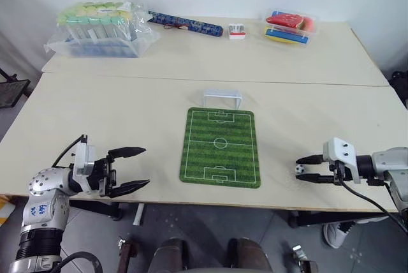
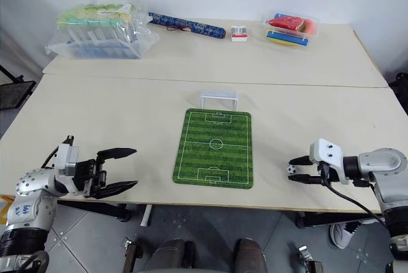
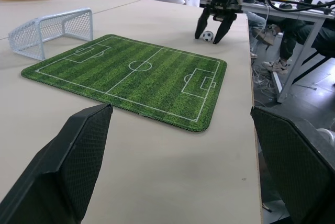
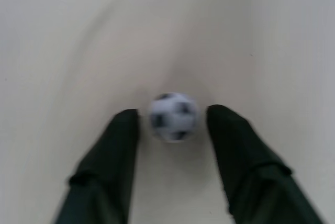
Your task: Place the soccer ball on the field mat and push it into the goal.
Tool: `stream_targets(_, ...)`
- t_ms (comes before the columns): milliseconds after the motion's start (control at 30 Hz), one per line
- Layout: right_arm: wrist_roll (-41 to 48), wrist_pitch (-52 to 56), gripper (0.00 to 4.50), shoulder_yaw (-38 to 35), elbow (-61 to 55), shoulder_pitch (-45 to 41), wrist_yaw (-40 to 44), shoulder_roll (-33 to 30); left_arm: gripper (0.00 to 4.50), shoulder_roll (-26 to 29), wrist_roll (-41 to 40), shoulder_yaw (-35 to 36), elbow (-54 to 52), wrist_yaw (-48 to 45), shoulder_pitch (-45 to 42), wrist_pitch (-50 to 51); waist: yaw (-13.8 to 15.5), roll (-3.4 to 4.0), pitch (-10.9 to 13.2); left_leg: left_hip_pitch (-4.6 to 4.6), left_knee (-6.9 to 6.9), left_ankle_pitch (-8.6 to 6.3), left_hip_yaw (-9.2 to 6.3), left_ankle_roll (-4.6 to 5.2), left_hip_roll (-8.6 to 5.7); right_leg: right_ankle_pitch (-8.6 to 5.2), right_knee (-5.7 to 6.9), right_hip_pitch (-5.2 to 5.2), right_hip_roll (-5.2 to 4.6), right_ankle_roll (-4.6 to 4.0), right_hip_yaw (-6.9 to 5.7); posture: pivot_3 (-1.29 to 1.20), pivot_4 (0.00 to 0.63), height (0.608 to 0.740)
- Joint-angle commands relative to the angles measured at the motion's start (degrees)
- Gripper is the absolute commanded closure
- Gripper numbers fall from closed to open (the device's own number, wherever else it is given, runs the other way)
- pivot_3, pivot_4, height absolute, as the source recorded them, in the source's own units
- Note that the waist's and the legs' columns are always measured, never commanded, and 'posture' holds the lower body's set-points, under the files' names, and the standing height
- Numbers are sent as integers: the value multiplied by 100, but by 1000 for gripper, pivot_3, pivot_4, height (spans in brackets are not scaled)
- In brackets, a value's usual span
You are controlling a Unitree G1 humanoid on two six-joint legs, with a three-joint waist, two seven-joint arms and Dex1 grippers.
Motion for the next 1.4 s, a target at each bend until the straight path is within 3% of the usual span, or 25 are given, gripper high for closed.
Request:
stream_targets(33,270,263,3497,-232,-531,118,-116,19,0,-51,39,-7,92,-16,-126,-172,-3,0,0,0,0,0,0,0,0,0,0,0,0,0,0,0,150,740)
stream_targets(67,341,357,3652,-286,-679,123,-159,12,0,-64,48,-17,137,-26,-152,-201,-5,0,0,0,0,0,2,0,0,0,0,-1,0,0,0,0,150,740)
stream_targets(333,1027,1698,3653,-392,-2563,-120,-779,116,0,-184,126,-95,791,-310,-463,-618,8,1,1,-2,1,0,0,0,-1,0,3,-4,0,0,-1,0,150,740)
stream_targets(633,527,3240,3653,1360,-3868,-1203,-1681,1256,0,-251,137,-222,1158,-649,-582,-1022,-4,-1,0,-16,3,0,-3,-2,1,0,13,-21,1,-1,-1,0,150,740)
stream_targets(933,-5,2978,3653,2318,-3455,-1501,-1547,1861,0,63,61,-15,646,-494,-84,-991,-21,-1,0,-24,9,-1,-18,-1,-6,0,18,-22,-1,-1,-20,0,150,740)
stream_targets(1400,-465,2090,3653,2538,-2470,-1461,-1179,2091,0,304,-118,375,-686,88,846,-562,-138,-2,1,-20,4,0,-18,-2,0,0,19,-19,-2,-1,-20,0,150,740)
